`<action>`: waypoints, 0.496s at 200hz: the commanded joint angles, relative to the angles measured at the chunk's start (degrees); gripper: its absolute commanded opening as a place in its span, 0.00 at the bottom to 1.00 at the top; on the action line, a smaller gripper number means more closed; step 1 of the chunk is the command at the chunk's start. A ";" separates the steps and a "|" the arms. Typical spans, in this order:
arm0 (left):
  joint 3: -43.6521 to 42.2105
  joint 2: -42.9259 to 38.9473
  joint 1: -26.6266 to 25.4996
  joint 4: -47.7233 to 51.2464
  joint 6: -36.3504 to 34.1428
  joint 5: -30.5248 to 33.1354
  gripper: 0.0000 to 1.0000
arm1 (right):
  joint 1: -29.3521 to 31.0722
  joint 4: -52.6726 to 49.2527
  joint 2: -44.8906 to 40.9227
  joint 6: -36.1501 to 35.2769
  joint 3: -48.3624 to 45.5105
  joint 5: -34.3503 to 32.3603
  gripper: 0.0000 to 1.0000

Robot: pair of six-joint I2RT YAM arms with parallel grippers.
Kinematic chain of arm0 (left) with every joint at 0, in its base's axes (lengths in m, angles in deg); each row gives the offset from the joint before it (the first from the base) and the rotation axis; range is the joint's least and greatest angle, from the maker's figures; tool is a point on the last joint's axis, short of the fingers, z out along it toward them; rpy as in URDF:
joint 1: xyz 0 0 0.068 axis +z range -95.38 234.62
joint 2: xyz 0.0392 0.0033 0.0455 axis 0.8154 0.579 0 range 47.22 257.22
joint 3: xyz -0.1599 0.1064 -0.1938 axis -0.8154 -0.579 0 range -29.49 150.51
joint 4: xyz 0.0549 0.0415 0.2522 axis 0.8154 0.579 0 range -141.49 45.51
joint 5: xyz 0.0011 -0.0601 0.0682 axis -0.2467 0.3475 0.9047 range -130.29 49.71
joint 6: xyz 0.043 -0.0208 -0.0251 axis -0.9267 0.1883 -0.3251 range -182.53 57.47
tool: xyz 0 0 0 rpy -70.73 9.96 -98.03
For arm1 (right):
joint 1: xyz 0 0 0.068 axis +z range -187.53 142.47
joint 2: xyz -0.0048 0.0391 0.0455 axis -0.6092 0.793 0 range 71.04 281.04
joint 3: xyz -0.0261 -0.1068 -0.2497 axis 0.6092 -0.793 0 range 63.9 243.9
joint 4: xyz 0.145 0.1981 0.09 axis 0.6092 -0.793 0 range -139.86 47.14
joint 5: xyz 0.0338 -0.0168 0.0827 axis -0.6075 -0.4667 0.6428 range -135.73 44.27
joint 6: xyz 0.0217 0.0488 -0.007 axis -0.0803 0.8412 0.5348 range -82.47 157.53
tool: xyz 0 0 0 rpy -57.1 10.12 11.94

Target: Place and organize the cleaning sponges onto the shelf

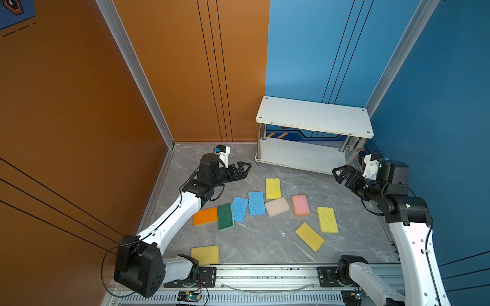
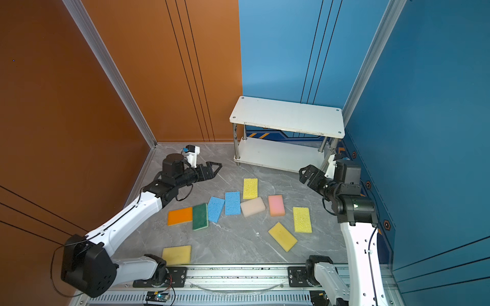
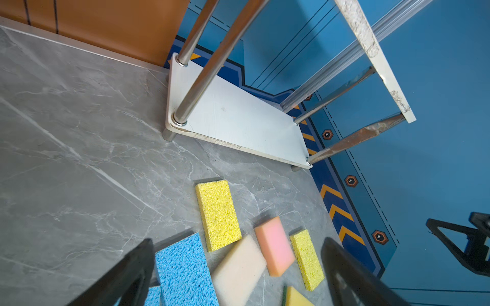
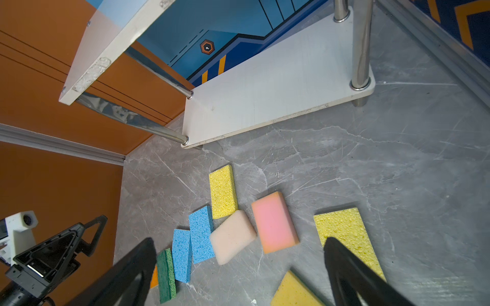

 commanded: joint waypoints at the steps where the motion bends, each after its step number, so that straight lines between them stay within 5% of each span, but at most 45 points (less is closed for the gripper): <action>1: 4.54 3.15 -2.19 -1.93 -2.94 0.41 0.98 | -1.73 -2.28 0.27 -0.70 5.19 2.89 1.00; 99: 16.11 11.83 -3.40 -7.69 -9.24 -2.13 0.98 | -9.16 -2.19 12.65 -0.18 22.56 -2.13 1.00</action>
